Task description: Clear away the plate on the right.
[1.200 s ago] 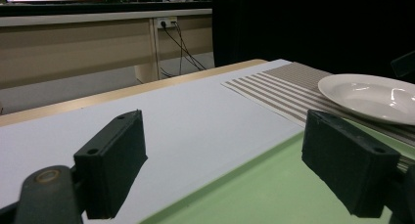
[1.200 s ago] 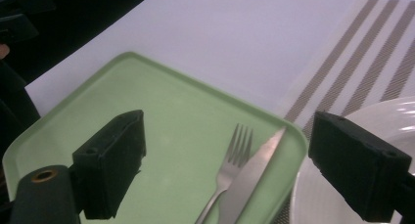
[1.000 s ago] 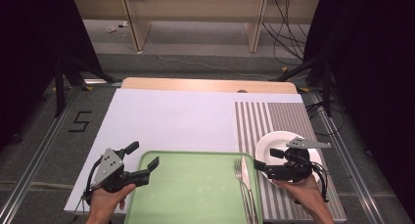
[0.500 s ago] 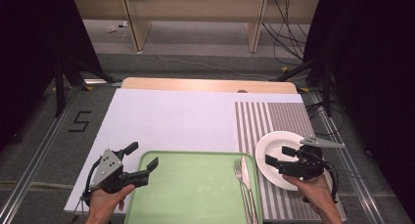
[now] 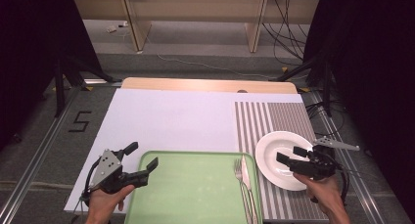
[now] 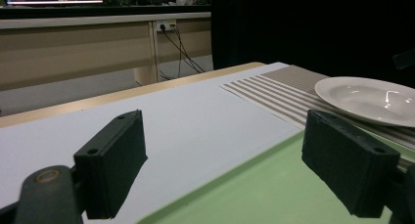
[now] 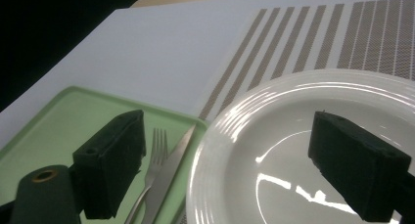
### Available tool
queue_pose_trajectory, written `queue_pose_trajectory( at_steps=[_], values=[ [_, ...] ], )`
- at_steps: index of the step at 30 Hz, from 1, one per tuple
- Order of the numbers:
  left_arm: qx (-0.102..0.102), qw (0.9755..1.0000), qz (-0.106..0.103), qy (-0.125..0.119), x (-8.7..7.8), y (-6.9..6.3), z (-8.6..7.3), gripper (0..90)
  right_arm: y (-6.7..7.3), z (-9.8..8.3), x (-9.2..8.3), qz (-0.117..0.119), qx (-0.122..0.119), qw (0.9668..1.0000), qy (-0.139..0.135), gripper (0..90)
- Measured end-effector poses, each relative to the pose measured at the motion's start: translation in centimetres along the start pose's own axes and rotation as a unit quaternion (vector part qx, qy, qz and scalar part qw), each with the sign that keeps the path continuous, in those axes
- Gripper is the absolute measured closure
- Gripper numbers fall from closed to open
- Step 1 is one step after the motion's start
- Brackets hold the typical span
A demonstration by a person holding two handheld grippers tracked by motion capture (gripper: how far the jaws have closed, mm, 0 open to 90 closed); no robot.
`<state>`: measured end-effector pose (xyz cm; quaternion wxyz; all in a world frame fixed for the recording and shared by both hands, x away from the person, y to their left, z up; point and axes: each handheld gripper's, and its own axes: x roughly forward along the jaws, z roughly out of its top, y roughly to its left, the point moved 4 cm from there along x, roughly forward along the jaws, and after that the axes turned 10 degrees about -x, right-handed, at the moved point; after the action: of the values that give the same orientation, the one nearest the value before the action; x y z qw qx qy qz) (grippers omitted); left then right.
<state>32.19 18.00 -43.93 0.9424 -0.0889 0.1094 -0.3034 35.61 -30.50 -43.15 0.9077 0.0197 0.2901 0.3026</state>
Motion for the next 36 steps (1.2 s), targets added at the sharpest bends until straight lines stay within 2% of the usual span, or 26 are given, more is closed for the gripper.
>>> queue_pose_trajectory(
  at_steps=[4, 5, 6, 14, 24, 26, 27, 28, 31, 32, 36],
  values=[
    [0.001, 1.0000, 0.000, -0.001, 0.0, 0.0, 0.0, 16.1, -0.5, -0.2, -0.2, -0.007, 0.011, 0.9999, -0.001, 15.2],
    [0.001, 1.0000, 0.001, 0.001, 0.0, -0.1, 0.0, 16.1, -0.6, -0.3, -0.3, -0.001, 0.009, 1.0000, 0.000, 15.2],
    [0.002, 1.0000, 0.004, 0.004, -0.1, 0.0, 0.0, 16.1, -0.8, -0.3, -0.3, -0.012, 0.011, 0.9999, -0.001, 15.2],
    [0.001, 1.0000, 0.003, 0.002, -0.1, 0.0, 0.0, 16.1, -1.4, -0.6, -0.8, -0.014, 0.019, 0.9997, 0.000, 15.2],
    [0.001, 1.0000, 0.002, 0.003, -0.1, -0.1, 0.0, 16.1, -3.3, -1.3, -1.6, -0.033, 0.036, 0.9988, 0.002, 15.2],
    [0.001, 1.0000, 0.002, 0.002, -0.1, -0.1, 0.1, 16.1, -3.7, -1.6, -2.1, -0.045, 0.041, 0.9980, 0.018, 15.2],
    [0.001, 1.0000, 0.002, 0.001, -0.1, -0.2, 0.1, 16.1, -4.1, -1.7, -1.9, -0.053, 0.034, 0.9980, 0.007, 15.2],
    [0.001, 1.0000, 0.001, 0.001, -0.2, -0.2, 0.1, 16.1, -4.2, -1.7, -1.9, -0.045, 0.045, 0.9979, 0.005, 15.1],
    [0.000, 1.0000, 0.001, 0.001, -0.1, -0.2, 0.1, 16.1, -5.0, -2.2, -2.2, -0.062, 0.051, 0.9967, 0.011, 15.1],
    [0.000, 1.0000, 0.001, 0.001, -0.1, -0.2, 0.1, 16.1, -5.2, -2.2, -2.5, -0.059, 0.065, 0.9961, 0.010, 15.1],
    [0.001, 1.0000, 0.001, 0.001, -0.1, -0.2, 0.1, 16.2, -6.2, -2.6, -3.1, -0.083, 0.063, 0.9945, 0.012, 15.2]
  ],
)
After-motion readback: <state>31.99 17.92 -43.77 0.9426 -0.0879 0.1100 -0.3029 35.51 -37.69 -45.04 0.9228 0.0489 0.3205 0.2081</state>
